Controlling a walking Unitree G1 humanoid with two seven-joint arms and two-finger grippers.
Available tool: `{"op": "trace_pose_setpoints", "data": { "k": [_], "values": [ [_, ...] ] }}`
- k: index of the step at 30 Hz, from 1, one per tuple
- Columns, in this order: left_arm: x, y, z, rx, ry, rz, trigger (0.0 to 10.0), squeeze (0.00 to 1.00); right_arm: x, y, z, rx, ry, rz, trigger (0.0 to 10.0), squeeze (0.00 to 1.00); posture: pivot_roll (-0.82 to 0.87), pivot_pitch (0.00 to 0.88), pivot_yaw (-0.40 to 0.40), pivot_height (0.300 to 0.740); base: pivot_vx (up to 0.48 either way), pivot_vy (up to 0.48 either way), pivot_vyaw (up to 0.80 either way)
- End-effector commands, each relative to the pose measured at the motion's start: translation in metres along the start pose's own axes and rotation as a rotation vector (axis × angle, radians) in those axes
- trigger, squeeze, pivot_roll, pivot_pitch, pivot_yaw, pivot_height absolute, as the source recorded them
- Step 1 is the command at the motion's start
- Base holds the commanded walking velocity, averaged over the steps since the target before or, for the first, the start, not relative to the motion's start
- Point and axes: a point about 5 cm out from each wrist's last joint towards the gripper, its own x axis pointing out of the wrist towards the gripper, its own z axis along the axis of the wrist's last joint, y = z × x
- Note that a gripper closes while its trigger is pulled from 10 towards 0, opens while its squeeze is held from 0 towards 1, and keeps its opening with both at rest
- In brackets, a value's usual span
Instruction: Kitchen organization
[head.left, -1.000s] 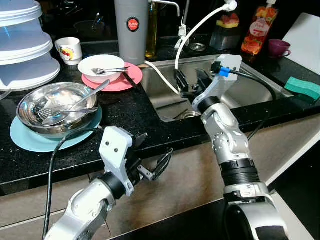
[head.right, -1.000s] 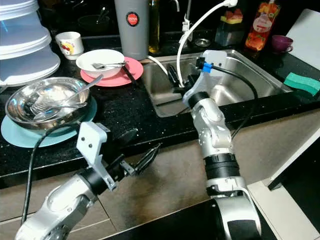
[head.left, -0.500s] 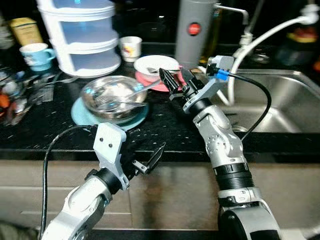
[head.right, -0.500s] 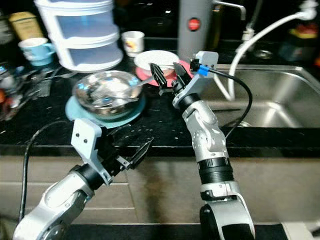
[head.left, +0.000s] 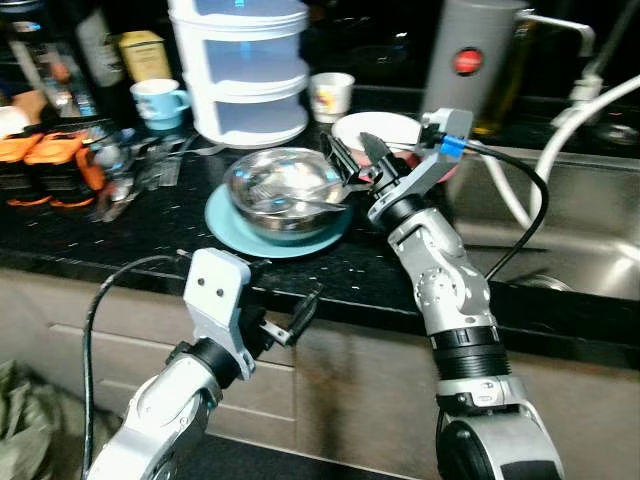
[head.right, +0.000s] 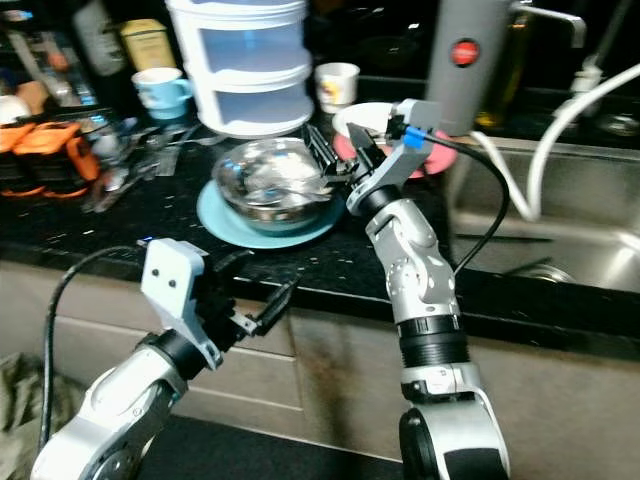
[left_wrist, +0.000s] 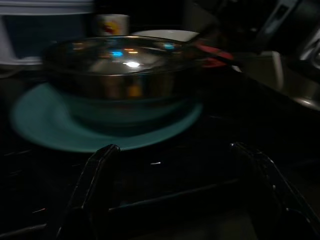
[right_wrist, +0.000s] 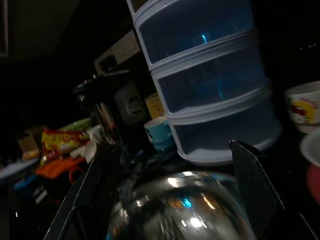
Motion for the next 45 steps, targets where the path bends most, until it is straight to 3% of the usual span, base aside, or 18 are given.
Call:
{"op": "trace_pose_setpoints", "data": {
  "k": [1,8,18,24,28,30,34,36,45],
  "values": [
    [-0.003,0.01,-0.003,0.015,0.01,0.06,10.0,0.0,0.004,0.003,0.001,0.036,-0.001,0.001,10.0,0.0,0.19,0.0,-0.024,0.74,0.0,0.0,0.75],
    [-0.003,0.013,-0.003,0.021,0.009,0.088,10.0,0.0,0.004,-0.005,0.006,0.05,-0.023,-0.043,10.0,0.0,0.19,0.0,-0.027,0.74,0.0,0.0,0.74],
    [-0.002,0.012,-0.003,0.01,-0.003,0.095,10.0,0.0,0.006,-0.02,0.023,0.093,-0.088,-0.114,10.0,0.0,0.19,0.0,-0.028,0.74,0.0,0.0,0.0],
    [-0.001,0.012,-0.003,-0.001,-0.008,0.086,10.0,0.0,0.007,-0.036,0.051,0.048,-0.163,-0.161,10.0,0.0,0.19,0.0,-0.028,0.74,0.0,0.0,0.0],
    [0.0,0.009,-0.004,-0.015,-0.01,0.069,10.0,0.0,0.005,-0.057,0.074,-0.06,-0.189,-0.264,10.0,0.0,0.18,0.0,-0.033,0.74,0.0,0.0,0.0],
    [0.001,0.006,-0.003,-0.025,-0.013,0.048,10.0,0.0,-0.002,-0.079,0.084,-0.131,-0.161,-0.364,10.0,0.0,0.19,0.0,-0.034,0.74,0.0,0.0,0.0],
    [0.001,0.004,-0.003,-0.029,-0.011,0.035,10.0,0.0,-0.009,-0.091,0.088,-0.164,-0.129,-0.398,10.0,0.0,0.19,0.0,-0.036,0.74,0.0,0.0,0.0],
    [-0.001,0.002,-0.005,-0.033,-0.004,0.021,10.0,0.0,-0.02,-0.103,0.091,-0.204,-0.05,-0.388,10.0,0.0,0.18,0.0,-0.035,0.74,0.0,0.0,0.0],
    [-0.002,0.0,-0.008,-0.04,0.013,-0.005,10.0,0.0,-0.046,-0.122,0.101,-0.283,0.143,-0.329,10.0,0.0,0.16,0.0,-0.024,0.74,0.0,0.0,0.0]
  ]
}}
